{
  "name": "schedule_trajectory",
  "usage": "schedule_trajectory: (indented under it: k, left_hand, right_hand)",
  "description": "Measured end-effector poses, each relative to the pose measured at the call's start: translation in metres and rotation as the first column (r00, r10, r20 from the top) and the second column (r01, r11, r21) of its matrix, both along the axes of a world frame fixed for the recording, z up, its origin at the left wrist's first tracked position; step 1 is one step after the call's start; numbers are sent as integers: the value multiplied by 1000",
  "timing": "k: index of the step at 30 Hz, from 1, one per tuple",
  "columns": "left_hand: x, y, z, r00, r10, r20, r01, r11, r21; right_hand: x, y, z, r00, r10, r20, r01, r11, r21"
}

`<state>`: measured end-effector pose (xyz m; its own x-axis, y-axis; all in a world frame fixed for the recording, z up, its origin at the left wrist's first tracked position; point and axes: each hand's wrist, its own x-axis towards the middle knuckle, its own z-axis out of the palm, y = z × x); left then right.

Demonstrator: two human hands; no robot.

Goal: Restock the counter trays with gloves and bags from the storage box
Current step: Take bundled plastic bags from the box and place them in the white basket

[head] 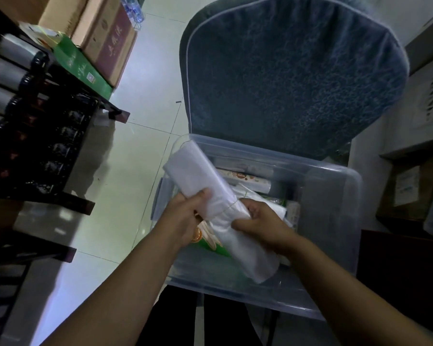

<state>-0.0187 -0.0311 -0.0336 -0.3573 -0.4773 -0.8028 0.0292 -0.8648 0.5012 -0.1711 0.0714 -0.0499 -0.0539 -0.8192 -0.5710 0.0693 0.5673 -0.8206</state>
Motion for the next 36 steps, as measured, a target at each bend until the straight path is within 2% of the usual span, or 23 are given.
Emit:
schedule_trajectory:
  k: [2,3,5,7,8,10,11,12,14,15,19,22,27,32,36]
  left_hand:
    - [1,-9,4,990,142,-7,-142,990,-13]
    - [2,-13,4,986,167,27,-164,983,-79]
    - [8,-21,2,975,174,141,-136,959,-247]
    - [18,-28,1,951,194,242,-100,930,-354]
    - [23,-31,0,939,224,263,-109,915,-389]
    - [30,-36,-1,909,290,299,-128,877,-463]
    - [31,-38,-2,897,315,309,-127,855,-503]
    - [32,-40,-3,891,335,306,-128,833,-539]
    - [32,-42,-6,884,346,314,-105,803,-587]
    - [32,-42,-8,880,343,329,-88,797,-597]
    - [29,-40,-13,879,320,354,-61,812,-581]
    - [29,-40,-15,879,301,368,-39,817,-576]
    - [28,-33,-16,881,257,398,39,798,-601]
    - [26,-29,-7,886,233,402,66,793,-605]
    - [25,-21,12,903,197,382,89,783,-615]
  right_hand:
    - [6,-7,-2,1000,16,10,-16,1000,-15]
    - [10,-9,-6,1000,31,0,-31,1000,-6]
    - [17,-14,-19,996,81,-46,-80,996,27]
    - [19,-15,-38,972,154,-176,-148,988,50]
    - [17,-16,-49,938,211,-276,-193,977,88]
    - [8,-14,-69,784,347,-514,-269,937,222]
    - [2,-13,-78,707,365,-606,-249,930,269]
    - [-5,-12,-87,675,327,-661,-193,944,269]
    - [-17,-17,-101,669,218,-711,-95,973,210]
    - [-21,-22,-108,654,214,-726,-101,975,196]
    - [-26,-32,-133,508,426,-749,-281,903,323]
    - [-21,-28,-144,396,451,-800,-307,886,347]
    - [-11,-19,-146,400,447,-800,-284,891,355]
    - [-11,-5,-130,555,405,-727,-158,909,386]
    - [-19,16,-90,703,191,-685,3,963,271]
